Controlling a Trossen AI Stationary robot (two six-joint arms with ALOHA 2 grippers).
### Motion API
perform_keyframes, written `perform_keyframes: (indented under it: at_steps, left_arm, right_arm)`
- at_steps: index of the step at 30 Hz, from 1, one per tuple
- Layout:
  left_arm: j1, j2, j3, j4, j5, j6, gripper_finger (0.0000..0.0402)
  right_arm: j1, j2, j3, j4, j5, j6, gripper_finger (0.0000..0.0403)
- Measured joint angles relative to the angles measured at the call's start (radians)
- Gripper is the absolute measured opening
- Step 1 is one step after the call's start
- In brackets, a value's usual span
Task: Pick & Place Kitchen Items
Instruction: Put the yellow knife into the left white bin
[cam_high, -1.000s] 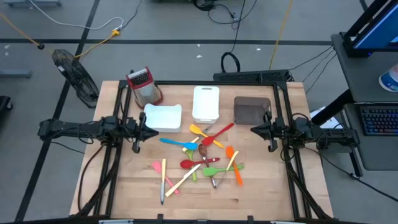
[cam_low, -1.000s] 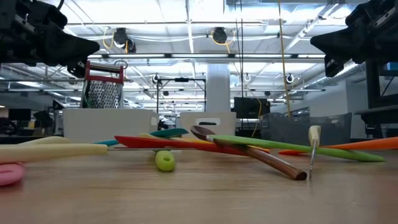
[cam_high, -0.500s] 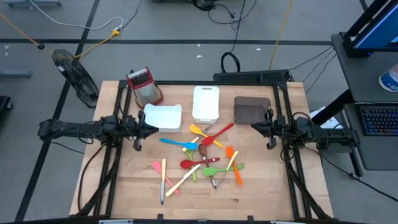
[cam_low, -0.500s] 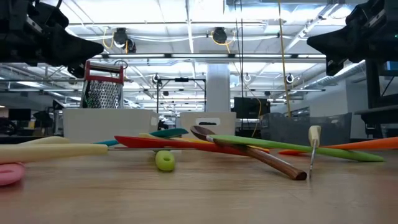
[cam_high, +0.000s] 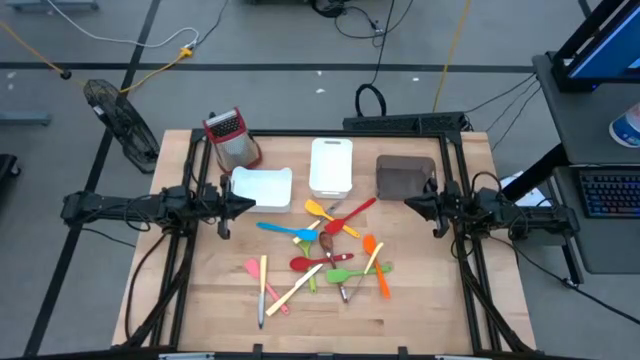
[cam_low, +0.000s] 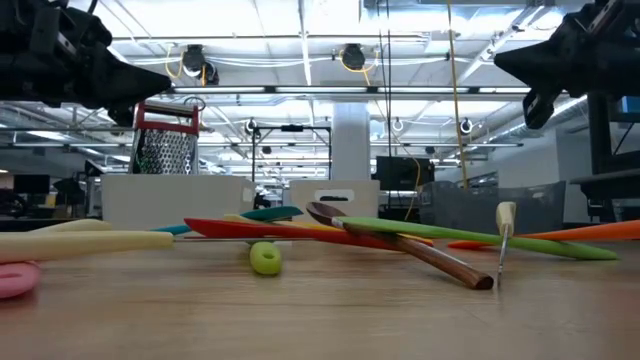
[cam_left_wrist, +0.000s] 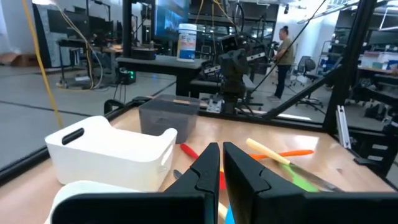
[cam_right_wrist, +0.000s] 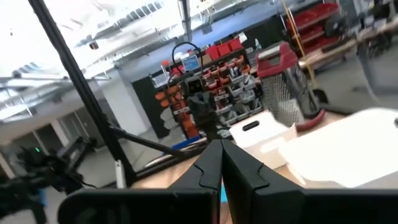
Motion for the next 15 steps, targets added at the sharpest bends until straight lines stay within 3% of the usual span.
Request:
perform_keyframes:
  at_steps: [6, 15]
  left_arm:
    - [0.0, 0.0, 0.0, 0.0, 0.0, 0.002, 0.0024]
    - [0.0, 0.0, 0.0, -0.001, -0.001, -0.003, 0.0024]
  right_arm:
    - [0.0, 0.021, 0.0, 0.012, 0.0, 0.081, 0.0004]
    - [0.0, 0.123, 0.027, 0.18, -0.019, 0.143, 0.0004]
